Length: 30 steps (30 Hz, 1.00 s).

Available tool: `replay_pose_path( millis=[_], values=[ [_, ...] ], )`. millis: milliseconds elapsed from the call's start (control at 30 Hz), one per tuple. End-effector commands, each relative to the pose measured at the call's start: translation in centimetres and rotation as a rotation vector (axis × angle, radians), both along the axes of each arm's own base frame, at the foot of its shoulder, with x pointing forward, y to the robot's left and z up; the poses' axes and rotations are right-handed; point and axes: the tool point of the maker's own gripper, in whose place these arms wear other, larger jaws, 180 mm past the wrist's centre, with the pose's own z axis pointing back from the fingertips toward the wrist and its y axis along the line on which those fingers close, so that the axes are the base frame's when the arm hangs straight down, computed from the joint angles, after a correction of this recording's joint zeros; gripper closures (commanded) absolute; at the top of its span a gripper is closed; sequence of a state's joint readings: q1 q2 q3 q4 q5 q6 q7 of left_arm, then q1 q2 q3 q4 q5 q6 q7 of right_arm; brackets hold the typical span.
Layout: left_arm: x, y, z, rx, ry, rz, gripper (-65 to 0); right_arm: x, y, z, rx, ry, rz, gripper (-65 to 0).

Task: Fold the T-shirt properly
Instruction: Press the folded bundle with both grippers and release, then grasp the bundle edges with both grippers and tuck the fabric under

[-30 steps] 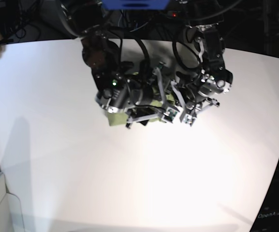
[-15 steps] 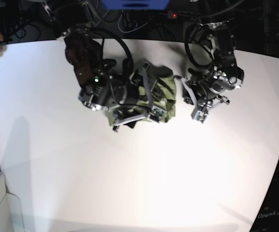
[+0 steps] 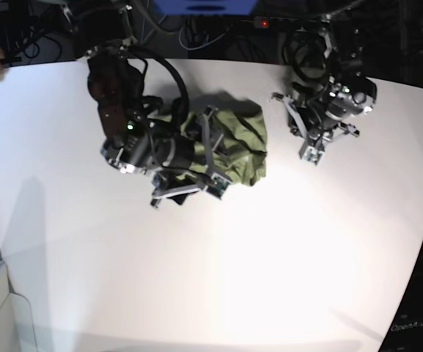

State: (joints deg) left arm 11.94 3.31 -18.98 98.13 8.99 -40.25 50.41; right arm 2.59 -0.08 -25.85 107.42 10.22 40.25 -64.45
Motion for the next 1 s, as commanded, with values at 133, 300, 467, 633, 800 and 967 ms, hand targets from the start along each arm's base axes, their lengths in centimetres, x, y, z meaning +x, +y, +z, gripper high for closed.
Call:
replay_pose_path(
  millis=[133, 300, 467, 633, 800, 967],
  values=[
    [1.3, 0.4, 1.4, 0.005, -0.063, -0.002, -7.8, 1.1, 0.5, 2.6, 0.049, -0.076, 0.000, -37.3],
    [0.5, 0.6, 1.0, 0.007, -0.045, -0.003, -7.8, 1.9, -2.3, 2.0, 0.008, -0.080, -0.047, -37.3],
    [-0.7, 0.6, 0.5, 0.017, -0.009, -0.007, -7.8, 1.3, -3.1, 0.9, -0.014, -0.054, -0.050, -32.6],
    [-2.5, 0.9, 0.1, 0.048, 0.049, -0.013, -7.8, 1.4, -4.7, -1.1, -0.048, -0.024, -0.050, -7.5],
    [-4.4, 1.5, -0.9, 0.072, 0.117, -0.006, -7.8, 2.1, -7.2, -1.8, -0.112, -0.029, -0.051, -0.3],
    [-4.7, 0.6, -1.1, 0.050, 0.129, -0.007, -7.8, 3.2, -9.3, -1.4, -0.167, -0.058, -0.058, 0.0]
  ],
)
